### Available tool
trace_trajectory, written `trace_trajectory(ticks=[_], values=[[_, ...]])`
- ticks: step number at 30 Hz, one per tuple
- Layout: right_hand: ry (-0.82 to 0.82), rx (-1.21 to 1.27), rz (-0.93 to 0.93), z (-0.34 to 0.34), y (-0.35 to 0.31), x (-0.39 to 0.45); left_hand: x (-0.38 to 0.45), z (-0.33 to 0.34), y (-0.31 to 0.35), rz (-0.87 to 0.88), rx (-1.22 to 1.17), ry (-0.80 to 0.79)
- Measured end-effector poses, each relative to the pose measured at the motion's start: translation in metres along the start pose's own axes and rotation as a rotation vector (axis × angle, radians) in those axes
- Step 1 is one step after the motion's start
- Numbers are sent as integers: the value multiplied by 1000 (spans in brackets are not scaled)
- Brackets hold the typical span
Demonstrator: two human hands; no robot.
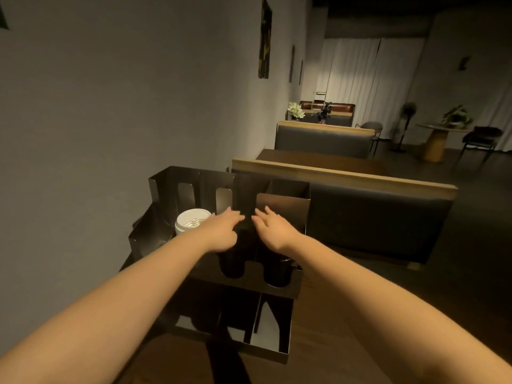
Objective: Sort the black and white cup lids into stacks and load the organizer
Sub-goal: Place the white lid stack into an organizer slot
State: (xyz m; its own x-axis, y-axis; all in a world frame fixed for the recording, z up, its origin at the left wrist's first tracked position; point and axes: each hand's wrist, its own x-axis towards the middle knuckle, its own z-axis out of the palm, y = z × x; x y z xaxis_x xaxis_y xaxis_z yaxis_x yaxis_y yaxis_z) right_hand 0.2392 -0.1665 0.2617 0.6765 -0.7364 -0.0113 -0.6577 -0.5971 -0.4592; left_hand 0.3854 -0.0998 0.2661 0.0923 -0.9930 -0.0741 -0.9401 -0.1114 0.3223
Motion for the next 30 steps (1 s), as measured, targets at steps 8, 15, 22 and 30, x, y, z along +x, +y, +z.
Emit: trace_trajectory(ticks=[8,15,22,30], values=[[120,-221,96,-35,25,-22,9,10,46,96,203,90],[42,-362,64,30,62,-44,16,62,50,102,461,-155],[10,-307,121,25,59,-40,38,44,65,38,516,-142],[-171,-18,300,-18,42,-41,55,29,84,22,294,-249]])
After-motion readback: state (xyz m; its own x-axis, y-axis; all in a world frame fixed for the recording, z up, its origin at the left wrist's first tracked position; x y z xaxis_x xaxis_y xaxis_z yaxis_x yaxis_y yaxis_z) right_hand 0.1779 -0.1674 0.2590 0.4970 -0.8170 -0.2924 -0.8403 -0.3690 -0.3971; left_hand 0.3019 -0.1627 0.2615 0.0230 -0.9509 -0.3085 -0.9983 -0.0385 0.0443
